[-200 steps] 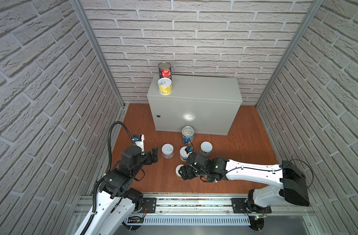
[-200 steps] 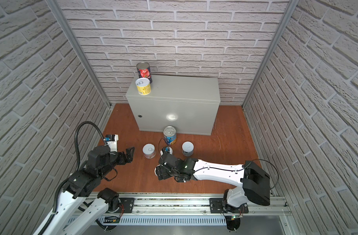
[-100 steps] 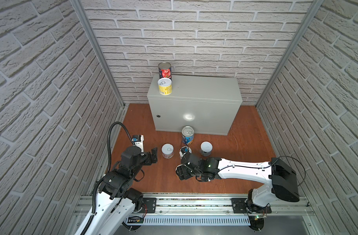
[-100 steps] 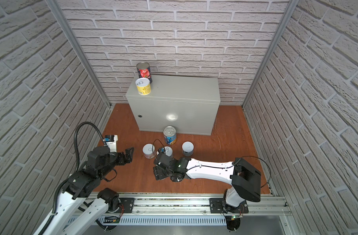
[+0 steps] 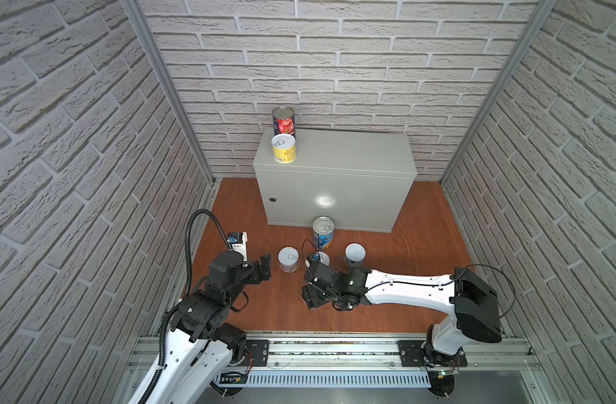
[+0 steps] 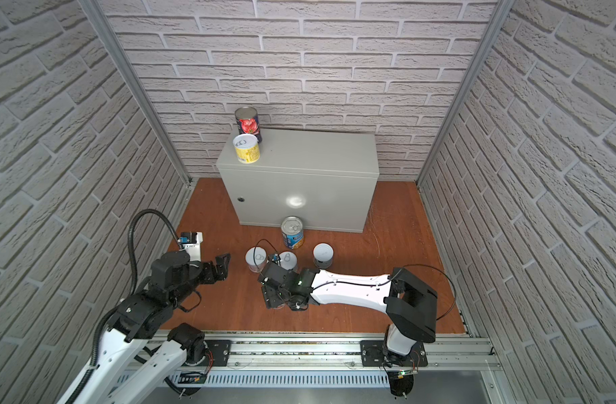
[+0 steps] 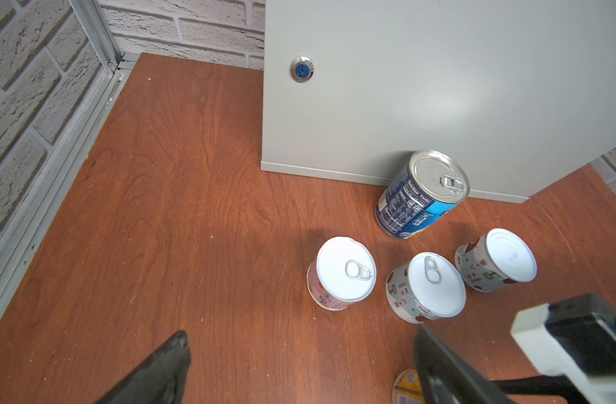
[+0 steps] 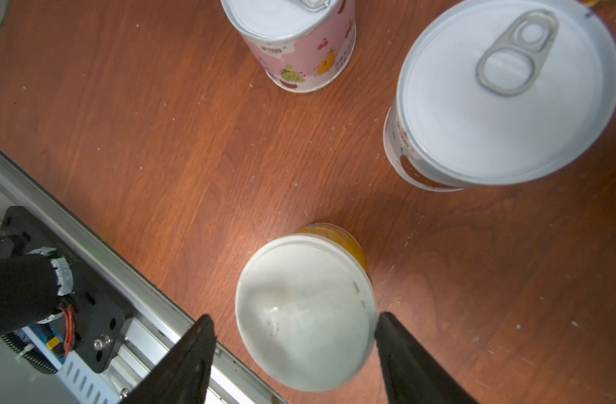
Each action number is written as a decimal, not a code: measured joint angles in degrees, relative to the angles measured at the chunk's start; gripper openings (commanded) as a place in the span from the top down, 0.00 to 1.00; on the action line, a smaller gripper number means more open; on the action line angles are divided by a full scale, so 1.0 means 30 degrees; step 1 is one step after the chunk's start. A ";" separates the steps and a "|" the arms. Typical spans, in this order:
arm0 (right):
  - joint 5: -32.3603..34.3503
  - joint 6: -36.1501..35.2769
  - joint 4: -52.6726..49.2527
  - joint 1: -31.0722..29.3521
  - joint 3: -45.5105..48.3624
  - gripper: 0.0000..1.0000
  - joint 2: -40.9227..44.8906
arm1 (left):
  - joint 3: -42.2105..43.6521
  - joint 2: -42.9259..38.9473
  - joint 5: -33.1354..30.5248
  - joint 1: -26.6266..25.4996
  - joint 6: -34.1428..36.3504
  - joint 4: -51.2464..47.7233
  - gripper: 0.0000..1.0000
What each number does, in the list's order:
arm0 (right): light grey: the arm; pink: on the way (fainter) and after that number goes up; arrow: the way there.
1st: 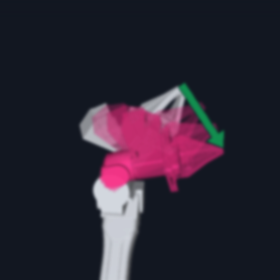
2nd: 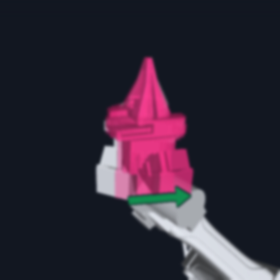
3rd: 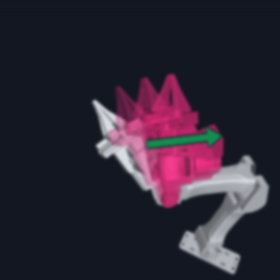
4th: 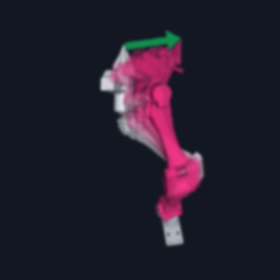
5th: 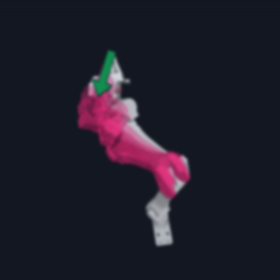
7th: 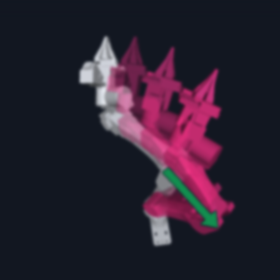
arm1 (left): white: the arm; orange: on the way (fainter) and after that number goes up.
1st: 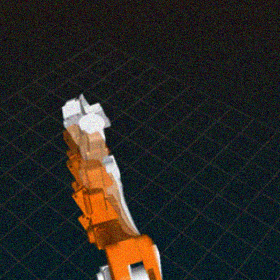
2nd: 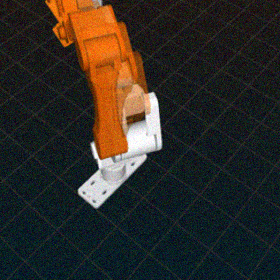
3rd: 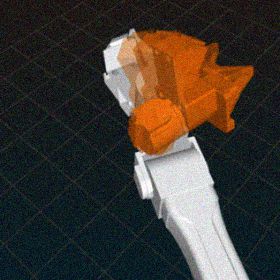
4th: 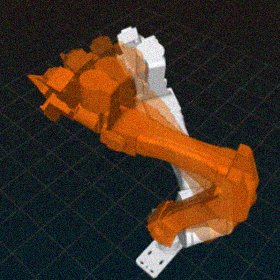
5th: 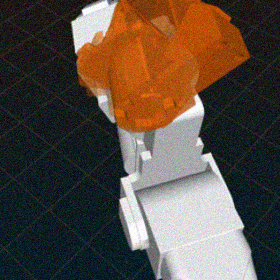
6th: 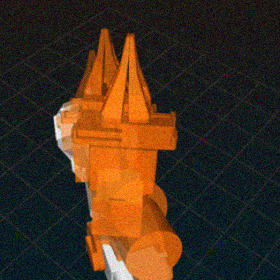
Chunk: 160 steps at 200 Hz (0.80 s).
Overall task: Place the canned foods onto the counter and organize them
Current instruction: 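Lower the right gripper around the small white-lidded yellow can and close it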
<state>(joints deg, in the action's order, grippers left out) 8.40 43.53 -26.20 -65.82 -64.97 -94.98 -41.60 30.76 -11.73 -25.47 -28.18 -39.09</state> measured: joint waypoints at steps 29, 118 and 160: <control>0.0364 -0.0255 -0.0612 -0.0168 -0.0561 0.26 -0.0765 | 0.0000 0.0066 0.0000 0.0000 0.0000 0.0000 0.02; 0.0925 -0.0430 -0.1239 -0.0386 -0.1078 0.32 -0.1632 | 0.0000 0.0226 -0.0007 0.0000 -0.0044 0.0000 0.02; 0.1319 -0.0240 -0.1224 -0.0437 -0.1115 0.33 -0.1690 | 0.0000 0.0495 -0.0007 0.0000 -0.0080 -0.0095 0.02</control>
<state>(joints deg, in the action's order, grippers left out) 12.36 42.81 -29.87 -67.13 -68.31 -100.05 -41.60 32.25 -11.75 -25.47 -28.42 -39.38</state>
